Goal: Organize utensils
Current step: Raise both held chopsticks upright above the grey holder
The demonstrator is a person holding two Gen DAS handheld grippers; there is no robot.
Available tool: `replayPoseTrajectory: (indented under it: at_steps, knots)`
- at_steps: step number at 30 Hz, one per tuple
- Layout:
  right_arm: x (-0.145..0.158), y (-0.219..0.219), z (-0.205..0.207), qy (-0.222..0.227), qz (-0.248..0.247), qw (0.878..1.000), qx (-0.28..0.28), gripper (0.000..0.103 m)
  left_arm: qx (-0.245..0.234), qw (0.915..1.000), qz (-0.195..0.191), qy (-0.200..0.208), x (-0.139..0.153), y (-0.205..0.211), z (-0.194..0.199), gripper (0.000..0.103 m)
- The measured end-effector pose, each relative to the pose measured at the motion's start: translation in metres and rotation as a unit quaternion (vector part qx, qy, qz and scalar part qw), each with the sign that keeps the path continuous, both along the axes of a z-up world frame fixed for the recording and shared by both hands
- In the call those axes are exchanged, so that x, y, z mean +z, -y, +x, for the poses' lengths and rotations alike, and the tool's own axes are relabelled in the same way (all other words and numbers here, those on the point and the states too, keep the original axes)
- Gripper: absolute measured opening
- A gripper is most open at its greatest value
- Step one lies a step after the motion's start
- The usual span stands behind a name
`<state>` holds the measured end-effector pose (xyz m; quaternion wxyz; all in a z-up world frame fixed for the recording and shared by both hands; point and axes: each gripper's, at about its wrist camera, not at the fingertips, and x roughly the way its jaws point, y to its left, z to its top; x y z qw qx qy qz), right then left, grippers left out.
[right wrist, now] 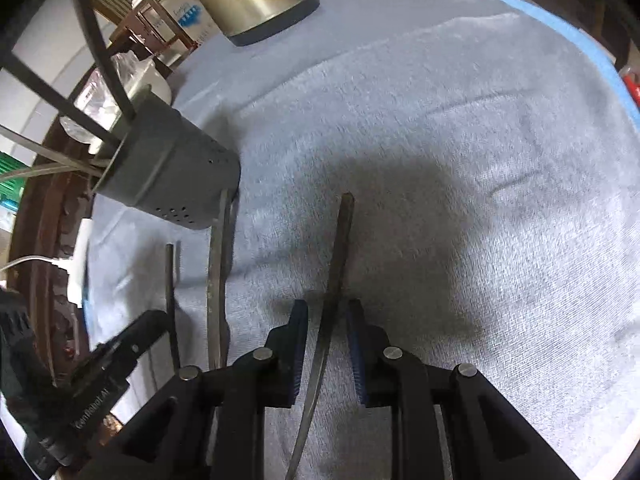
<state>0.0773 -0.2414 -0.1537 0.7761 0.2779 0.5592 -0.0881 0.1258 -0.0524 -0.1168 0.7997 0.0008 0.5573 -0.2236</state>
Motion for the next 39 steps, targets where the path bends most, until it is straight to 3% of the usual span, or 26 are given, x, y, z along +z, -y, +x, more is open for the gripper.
replayPoseTrajectory:
  at_steps: [5,6,7,11,12,13,14,17,27,39]
  knots:
    - [0.002,-0.013,0.013,-0.015,-0.046,0.999,0.019,0.021,-0.005,1.0,0.008,0.0,-0.002,0.011,0.02,0.023]
    - [0.003,-0.018,0.015,-0.016,-0.062,0.998,0.028,0.017,-0.009,0.9999,0.013,-0.001,-0.005,0.014,0.024,0.023]
    - [0.003,-0.021,0.016,-0.012,-0.064,0.997,0.035,0.01,-0.011,0.9998,0.016,0.001,-0.007,0.017,0.026,0.023]
    - [0.003,-0.028,0.016,0.009,-0.06,0.996,0.06,0.008,-0.021,0.9997,0.01,-0.001,-0.011,0.023,0.031,0.023]
    - [0.003,-0.027,0.015,0.015,-0.049,0.997,0.064,0.008,-0.024,0.9997,0.011,0.002,-0.011,0.024,0.032,0.021]
    - [0.002,-0.026,0.013,0.018,-0.042,0.997,0.064,0.008,-0.025,0.9996,0.011,0.003,-0.012,0.025,0.031,0.01]
    - [0.003,-0.024,0.012,0.023,-0.041,0.997,0.064,0.007,-0.025,0.9996,0.009,0.003,-0.012,0.024,0.032,0.007]
    - [0.012,-0.019,0.006,0.057,-0.02,0.996,0.067,0.007,-0.015,0.9998,0.0,0.013,-0.007,0.017,0.029,0.006]
    - [0.054,-0.009,-0.016,0.179,0.009,0.981,0.08,0.007,0.002,0.992,-0.056,0.113,0.065,-0.013,-0.007,0.006]
    - [0.123,-0.033,-0.039,0.304,-0.037,0.945,0.114,0.007,0.02,0.9608,-0.103,0.256,0.167,-0.045,-0.052,0.006]
